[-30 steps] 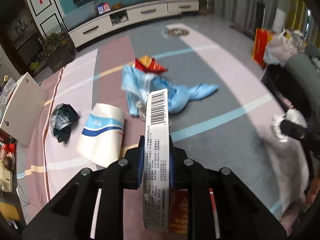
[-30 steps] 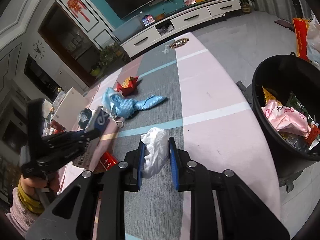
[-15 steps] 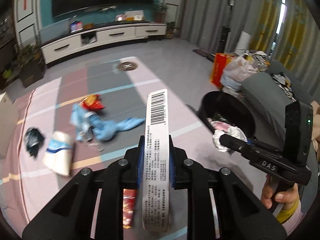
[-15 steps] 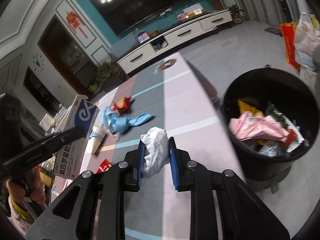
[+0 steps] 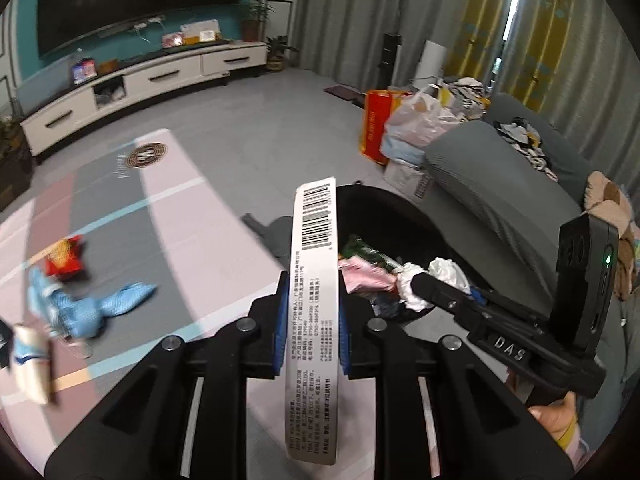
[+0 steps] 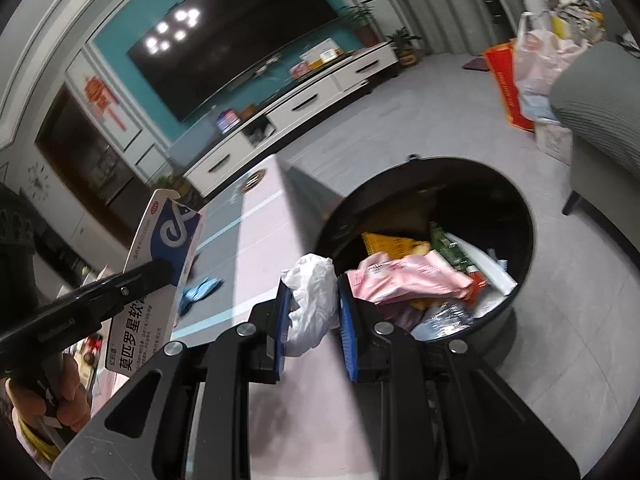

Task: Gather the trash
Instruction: 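Carry the label and tissue over the black bin and open both tools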

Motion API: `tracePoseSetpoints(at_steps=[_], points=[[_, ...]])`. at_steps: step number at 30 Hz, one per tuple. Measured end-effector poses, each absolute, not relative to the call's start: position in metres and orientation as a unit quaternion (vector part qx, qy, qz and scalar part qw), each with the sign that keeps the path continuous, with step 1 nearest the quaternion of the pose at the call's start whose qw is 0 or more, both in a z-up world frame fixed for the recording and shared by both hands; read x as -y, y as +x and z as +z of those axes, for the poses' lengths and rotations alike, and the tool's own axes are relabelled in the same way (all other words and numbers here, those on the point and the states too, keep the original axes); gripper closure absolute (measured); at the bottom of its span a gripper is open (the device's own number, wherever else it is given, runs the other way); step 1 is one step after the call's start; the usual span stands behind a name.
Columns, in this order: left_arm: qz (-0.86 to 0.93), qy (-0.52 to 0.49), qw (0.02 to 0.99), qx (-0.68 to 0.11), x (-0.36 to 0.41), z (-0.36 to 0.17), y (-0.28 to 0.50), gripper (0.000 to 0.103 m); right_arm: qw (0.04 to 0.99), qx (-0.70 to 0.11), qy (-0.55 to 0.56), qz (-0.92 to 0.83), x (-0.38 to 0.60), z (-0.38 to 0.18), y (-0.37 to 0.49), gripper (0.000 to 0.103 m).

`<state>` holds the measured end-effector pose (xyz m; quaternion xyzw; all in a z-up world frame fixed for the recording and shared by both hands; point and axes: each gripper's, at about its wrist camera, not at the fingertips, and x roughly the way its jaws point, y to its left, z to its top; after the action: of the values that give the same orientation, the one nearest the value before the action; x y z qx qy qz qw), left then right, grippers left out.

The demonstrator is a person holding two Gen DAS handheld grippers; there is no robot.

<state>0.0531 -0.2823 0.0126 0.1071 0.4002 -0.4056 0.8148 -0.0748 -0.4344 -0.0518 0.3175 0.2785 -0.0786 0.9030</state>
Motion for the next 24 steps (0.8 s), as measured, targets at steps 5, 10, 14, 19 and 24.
tracePoseSetpoints(at_steps=[5, 10, 14, 19, 24], points=[[-0.424, 0.104, 0.802, -0.407, 0.324, 0.002, 0.061, 0.081, 0.894, -0.274, 0.338, -0.106, 0.463, -0.062, -0.078, 0.079], [-0.423, 0.111, 0.795, -0.420, 0.363, -0.015, 0.069, 0.081, 0.883, -0.280, 0.355, -0.127, 0.487, -0.074, -0.074, 0.076], [-0.416, 0.116, 0.790, -0.435, 0.380, -0.030, 0.073, 0.057, 0.876, -0.280, 0.367, -0.138, 0.497, -0.081, -0.075, 0.062], [-0.413, 0.118, 0.791, -0.436, 0.376, -0.036, 0.072, 0.051, 0.870, -0.280, 0.380, -0.143, 0.503, -0.084, -0.082, 0.050], [-0.398, 0.109, 0.797, -0.441, 0.344, -0.038, 0.067, 0.040, 0.868, -0.284, 0.384, -0.135, 0.498, -0.083, -0.088, 0.047]])
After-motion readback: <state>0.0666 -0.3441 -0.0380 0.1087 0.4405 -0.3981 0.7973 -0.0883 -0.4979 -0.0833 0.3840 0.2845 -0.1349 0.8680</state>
